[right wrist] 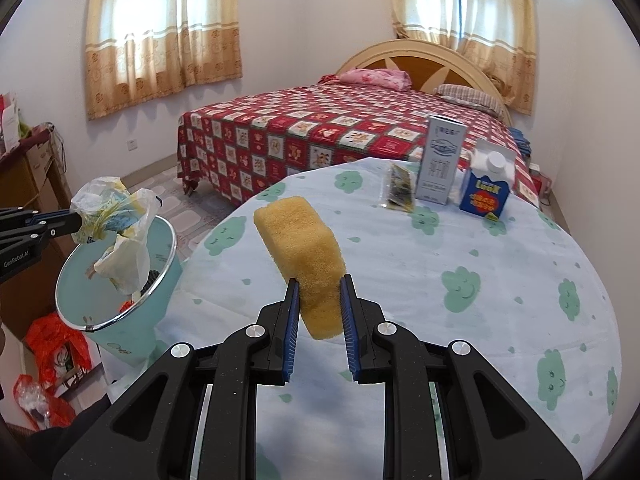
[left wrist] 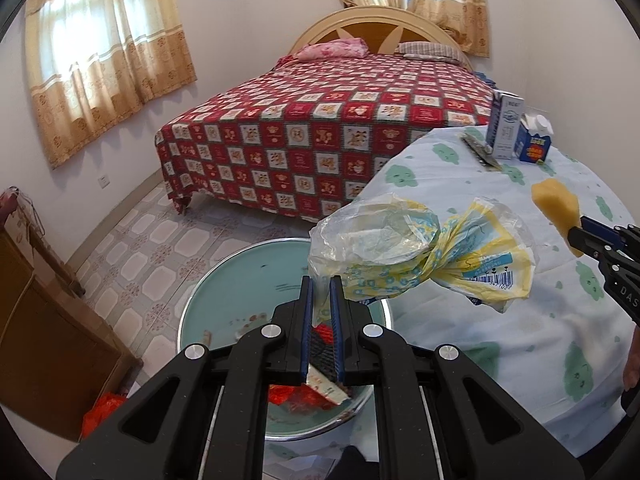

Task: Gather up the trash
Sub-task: 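Carry the plastic bag and yellow sponge over the teal bucket with both tools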

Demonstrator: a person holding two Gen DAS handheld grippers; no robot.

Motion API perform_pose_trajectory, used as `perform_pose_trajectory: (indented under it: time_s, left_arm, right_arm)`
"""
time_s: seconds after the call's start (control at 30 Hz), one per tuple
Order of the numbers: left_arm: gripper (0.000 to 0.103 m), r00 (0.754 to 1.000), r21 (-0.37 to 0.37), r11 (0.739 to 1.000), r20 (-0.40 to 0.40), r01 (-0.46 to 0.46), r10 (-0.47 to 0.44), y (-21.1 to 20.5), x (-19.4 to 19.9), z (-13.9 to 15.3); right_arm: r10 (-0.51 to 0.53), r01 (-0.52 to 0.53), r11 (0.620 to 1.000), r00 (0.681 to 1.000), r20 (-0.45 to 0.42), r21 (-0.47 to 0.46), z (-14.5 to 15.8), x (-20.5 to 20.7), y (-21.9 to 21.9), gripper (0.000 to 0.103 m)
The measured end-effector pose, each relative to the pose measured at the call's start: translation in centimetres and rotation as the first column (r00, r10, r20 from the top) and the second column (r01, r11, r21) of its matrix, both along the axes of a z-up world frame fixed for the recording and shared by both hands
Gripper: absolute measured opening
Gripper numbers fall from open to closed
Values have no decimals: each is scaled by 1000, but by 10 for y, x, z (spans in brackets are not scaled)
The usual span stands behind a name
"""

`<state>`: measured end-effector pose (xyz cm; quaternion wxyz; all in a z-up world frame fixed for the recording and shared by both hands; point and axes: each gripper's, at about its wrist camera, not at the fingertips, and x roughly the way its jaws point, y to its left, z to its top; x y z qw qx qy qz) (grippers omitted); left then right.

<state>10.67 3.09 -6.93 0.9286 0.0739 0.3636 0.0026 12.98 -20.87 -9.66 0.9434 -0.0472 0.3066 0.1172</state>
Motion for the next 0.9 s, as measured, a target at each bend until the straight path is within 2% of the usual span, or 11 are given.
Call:
perform_pose_trajectory:
  time_s: [0.9]
  left_arm:
    - [9,986,17,986,-18,-168,168,86,-13,-14]
  right_arm:
    - [139,-138,989,990,3,-46,-1,8,73,21]
